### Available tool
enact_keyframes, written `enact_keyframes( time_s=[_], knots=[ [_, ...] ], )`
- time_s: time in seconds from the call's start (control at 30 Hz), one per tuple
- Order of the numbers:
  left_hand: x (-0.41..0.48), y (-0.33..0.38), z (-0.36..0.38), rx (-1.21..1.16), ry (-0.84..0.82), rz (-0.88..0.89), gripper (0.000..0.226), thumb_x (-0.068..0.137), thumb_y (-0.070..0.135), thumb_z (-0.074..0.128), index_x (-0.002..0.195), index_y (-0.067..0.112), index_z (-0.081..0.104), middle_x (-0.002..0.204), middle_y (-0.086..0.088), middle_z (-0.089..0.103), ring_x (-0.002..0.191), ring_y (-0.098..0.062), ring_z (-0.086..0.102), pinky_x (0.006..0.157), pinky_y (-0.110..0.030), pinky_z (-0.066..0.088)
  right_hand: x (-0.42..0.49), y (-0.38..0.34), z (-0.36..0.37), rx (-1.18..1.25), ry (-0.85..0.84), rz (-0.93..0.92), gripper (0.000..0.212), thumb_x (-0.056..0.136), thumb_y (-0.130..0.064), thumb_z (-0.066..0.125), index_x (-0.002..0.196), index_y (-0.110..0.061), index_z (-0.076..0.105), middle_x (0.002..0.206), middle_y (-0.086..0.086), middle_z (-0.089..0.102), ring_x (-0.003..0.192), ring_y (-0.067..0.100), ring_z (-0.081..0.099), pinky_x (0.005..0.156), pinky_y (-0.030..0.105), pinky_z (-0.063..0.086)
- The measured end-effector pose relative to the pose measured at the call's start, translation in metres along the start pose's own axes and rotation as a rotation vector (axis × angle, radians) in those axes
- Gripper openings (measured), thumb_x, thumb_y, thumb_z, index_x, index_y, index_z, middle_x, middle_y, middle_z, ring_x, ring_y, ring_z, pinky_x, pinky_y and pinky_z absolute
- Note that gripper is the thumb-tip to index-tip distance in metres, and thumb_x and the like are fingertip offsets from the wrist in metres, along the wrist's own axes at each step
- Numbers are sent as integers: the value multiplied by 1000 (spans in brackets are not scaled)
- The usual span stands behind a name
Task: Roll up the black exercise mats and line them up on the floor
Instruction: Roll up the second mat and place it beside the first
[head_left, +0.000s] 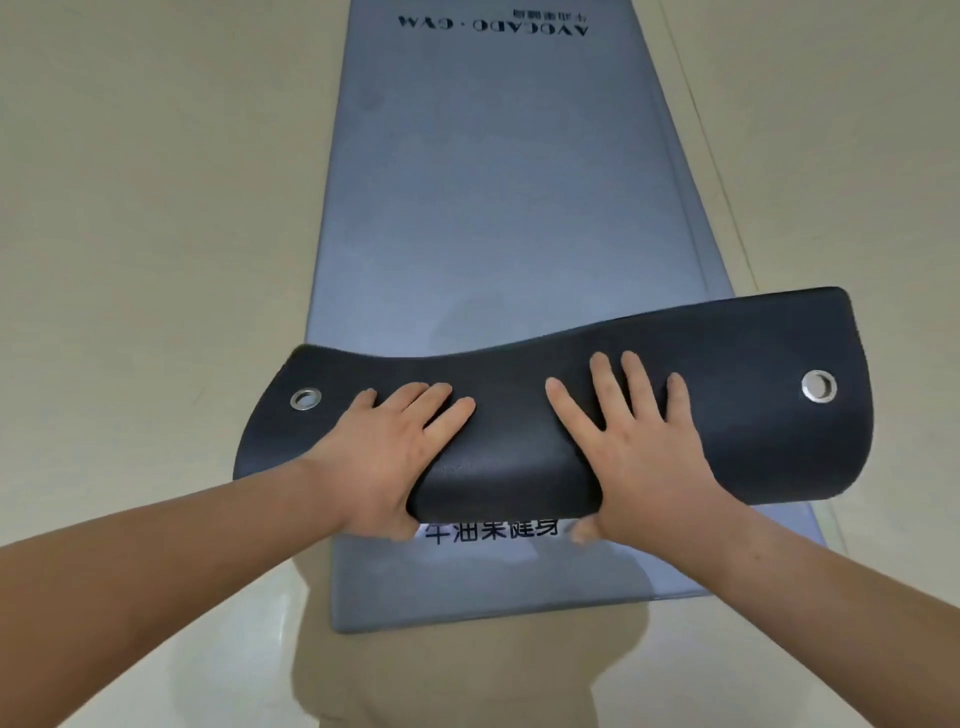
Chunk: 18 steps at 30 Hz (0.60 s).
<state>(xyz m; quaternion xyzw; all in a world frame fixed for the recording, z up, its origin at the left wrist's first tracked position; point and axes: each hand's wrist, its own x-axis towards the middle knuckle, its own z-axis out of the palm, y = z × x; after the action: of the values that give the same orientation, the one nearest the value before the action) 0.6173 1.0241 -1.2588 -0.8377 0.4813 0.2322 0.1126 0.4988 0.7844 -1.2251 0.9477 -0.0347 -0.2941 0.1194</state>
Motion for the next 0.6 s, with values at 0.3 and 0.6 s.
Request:
enact_keyframes(
  time_s=[0.3,0.6],
  knots=[
    [5,0,-25,-220,-187,120,103,59,53,82,148,41,31,123,19,56,107,-14,61,87,-40,57,22,32,-4,243,-180,-225,105,55,-72,83,144,-43,35,113,-10,59,97,20,60,89,43,53],
    [-2,-8,-72,-501,-534,-4,104,62,37,97,147,55,40,135,27,52,121,-3,59,103,-38,56,41,48,-27,683,-707,-281,88,52,-43,106,128,-51,62,118,-18,74,104,15,75,96,44,62]
  ],
)
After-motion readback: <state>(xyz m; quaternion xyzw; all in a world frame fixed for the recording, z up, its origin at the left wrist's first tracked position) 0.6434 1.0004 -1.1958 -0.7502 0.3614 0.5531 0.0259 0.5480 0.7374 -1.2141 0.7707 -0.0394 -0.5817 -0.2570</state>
